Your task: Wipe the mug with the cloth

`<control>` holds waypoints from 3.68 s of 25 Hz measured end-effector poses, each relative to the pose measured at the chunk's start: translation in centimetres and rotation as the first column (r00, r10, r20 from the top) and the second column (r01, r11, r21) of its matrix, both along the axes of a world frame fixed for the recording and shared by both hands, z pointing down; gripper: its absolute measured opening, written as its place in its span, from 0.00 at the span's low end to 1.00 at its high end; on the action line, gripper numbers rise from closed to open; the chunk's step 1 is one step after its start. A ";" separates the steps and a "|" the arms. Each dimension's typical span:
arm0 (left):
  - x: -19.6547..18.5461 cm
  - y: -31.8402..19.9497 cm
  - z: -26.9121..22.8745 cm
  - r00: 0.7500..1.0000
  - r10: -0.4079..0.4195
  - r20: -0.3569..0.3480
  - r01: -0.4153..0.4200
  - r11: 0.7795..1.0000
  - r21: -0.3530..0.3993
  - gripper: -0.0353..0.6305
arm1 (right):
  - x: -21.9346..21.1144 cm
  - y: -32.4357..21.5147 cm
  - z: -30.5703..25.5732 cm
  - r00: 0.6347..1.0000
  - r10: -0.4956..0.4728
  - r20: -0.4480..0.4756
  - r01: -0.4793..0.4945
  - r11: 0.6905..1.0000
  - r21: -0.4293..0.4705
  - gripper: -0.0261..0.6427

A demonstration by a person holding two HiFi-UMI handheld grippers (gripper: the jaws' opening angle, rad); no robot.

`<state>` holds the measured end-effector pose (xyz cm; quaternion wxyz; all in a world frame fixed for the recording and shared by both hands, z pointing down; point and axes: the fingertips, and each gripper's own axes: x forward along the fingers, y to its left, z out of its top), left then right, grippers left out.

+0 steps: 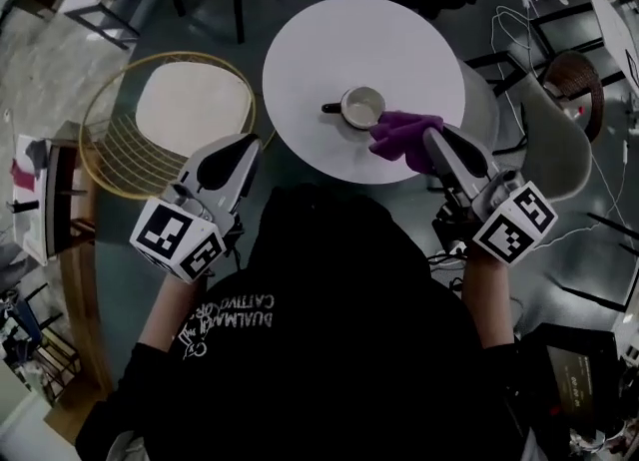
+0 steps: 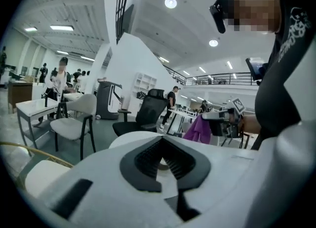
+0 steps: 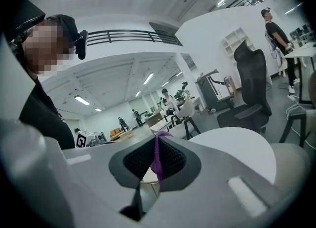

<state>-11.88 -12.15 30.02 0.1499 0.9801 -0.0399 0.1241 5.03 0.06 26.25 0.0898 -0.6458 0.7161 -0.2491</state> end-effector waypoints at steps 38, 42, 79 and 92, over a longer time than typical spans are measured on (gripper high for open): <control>17.5 0.5 20.9 0.872 0.332 0.359 -0.395 0.912 0.115 0.18 | -4.2 -8.5 19.4 0.891 -0.045 0.451 0.076 0.996 -0.052 0.07; 17.7 0.5 21.1 0.868 0.342 0.361 -0.403 0.909 0.106 0.17 | -4.0 -9.0 19.1 0.869 0.015 0.495 0.007 0.999 -0.043 0.06; 17.0 3.0 21.2 0.665 0.376 0.645 -0.554 0.828 0.088 0.15 | 1.8 -4.5 19.8 0.734 0.050 0.678 0.181 0.947 -0.266 0.06; 17.0 3.8 21.2 0.609 0.406 0.682 -0.611 0.788 0.078 0.16 | 4.1 -2.6 20.1 0.760 0.038 0.648 0.197 0.938 -0.286 0.06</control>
